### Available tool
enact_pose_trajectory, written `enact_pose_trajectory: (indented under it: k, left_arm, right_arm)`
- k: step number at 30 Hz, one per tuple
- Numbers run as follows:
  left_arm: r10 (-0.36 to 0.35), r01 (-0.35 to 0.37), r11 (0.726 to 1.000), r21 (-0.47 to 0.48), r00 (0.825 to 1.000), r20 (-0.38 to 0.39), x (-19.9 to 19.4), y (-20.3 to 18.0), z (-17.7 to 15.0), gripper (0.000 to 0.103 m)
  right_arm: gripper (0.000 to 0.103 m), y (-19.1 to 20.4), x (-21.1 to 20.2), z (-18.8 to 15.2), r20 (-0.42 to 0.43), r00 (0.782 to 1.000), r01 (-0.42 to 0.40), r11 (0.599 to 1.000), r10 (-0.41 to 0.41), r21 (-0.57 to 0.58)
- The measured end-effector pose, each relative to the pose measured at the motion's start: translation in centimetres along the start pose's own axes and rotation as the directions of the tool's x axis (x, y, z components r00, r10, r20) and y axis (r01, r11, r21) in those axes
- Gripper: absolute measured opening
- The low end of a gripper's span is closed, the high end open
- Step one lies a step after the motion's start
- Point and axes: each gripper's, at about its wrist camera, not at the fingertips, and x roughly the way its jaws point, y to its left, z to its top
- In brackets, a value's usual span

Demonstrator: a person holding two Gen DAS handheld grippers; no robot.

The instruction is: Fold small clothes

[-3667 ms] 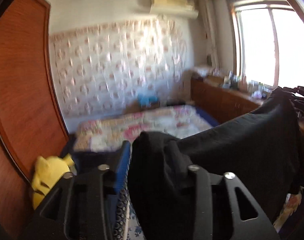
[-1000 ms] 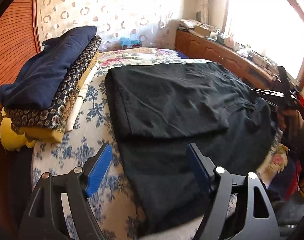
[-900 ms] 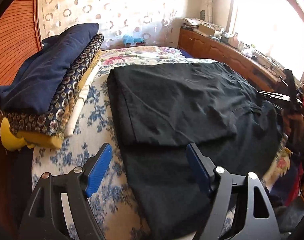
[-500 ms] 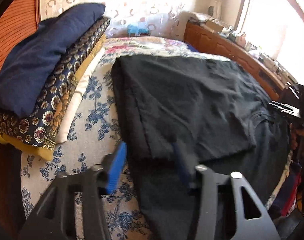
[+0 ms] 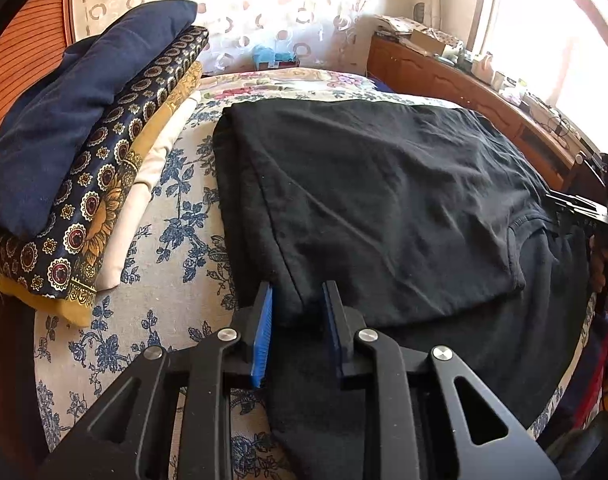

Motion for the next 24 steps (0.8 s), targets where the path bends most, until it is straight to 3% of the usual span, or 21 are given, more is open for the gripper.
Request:
enact_pose_trajectory:
  k: [13, 17, 24]
  left_arm:
    - [0.01, -0.01, 1.0, 0.009, 1.0, -0.001, 0.2, -0.4, 0.1, 0.025]
    - [0.024, -0.025, 0.998, 0.054, 1.0, 0.016, -0.3, -1.1, -0.1, 0.011]
    - [0.025, -0.026, 0.997, 0.078, 1.0, 0.015, -0.3, -1.7, 0.5, 0.011]
  right_arm:
    - [0.052, -1.4, -0.5, 0.2, 0.012, 0.999, -0.031, 0.998, 0.03, 0.055]
    - [0.052, -1.6, -0.9, 0.7, 0.01, 1.0, 0.01, 0.999, -0.01, 0.05]
    - [0.052, -3.2, 0.1, 1.4, -0.034, 0.999, 0.04, 0.996, -0.037, 0.086]
